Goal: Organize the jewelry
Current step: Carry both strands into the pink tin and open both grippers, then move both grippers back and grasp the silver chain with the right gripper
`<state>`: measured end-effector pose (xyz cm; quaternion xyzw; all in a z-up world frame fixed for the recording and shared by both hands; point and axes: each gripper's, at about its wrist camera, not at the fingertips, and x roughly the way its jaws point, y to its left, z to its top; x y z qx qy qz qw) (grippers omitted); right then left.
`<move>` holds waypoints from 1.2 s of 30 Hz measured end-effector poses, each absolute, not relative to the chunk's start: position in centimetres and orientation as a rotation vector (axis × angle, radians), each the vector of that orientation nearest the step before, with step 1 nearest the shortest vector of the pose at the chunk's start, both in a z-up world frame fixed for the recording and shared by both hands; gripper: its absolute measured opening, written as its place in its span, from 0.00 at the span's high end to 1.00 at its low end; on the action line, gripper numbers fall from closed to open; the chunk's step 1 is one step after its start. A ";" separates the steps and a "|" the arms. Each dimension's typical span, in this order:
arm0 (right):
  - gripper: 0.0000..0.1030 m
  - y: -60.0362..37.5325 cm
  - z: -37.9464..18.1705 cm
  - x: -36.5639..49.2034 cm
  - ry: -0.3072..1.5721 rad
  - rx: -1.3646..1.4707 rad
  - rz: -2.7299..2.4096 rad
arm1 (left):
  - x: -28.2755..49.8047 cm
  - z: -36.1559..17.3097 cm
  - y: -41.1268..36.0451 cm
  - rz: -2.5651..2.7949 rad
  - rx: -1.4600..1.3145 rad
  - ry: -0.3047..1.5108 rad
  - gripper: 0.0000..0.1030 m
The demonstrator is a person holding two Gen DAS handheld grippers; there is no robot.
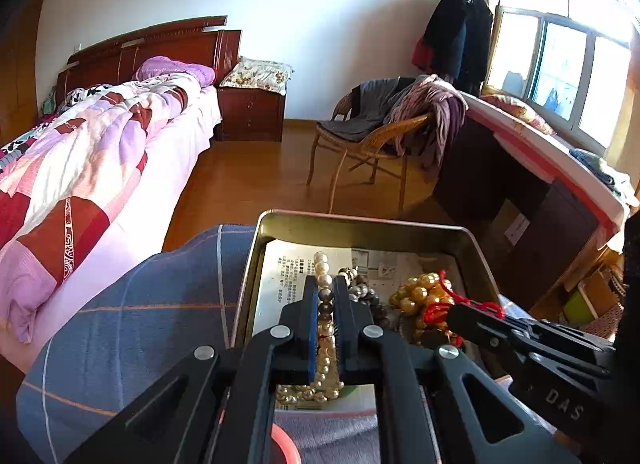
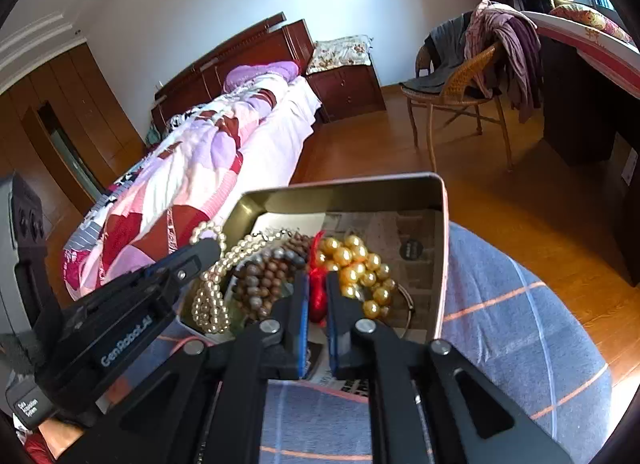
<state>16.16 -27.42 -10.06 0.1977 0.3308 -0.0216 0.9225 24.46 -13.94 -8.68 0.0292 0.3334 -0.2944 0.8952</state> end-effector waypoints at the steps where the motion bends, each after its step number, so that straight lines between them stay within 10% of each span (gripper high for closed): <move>1: 0.82 -27.4 -10.0 16.0 0.679 0.399 -0.046 | 24.4 -8.7 -14.0 -0.600 0.064 0.694 0.94; 4: 0.33 -27.4 -9.3 15.4 0.663 0.379 -0.058 | 24.5 -8.5 -14.3 -0.575 0.080 0.716 0.75; 6: 0.31 -27.5 -8.4 14.5 0.626 0.366 -0.076 | 24.2 -7.9 -14.1 -0.548 0.090 0.718 0.36; 8: 0.31 -27.7 -7.6 13.4 0.612 0.366 -0.086 | 23.7 -7.0 -13.6 -0.529 0.097 0.673 0.24; 36: 0.34 -21.3 -10.8 1.2 0.732 0.398 -0.044 | 8.0 -11.0 1.3 -0.333 0.009 0.789 0.24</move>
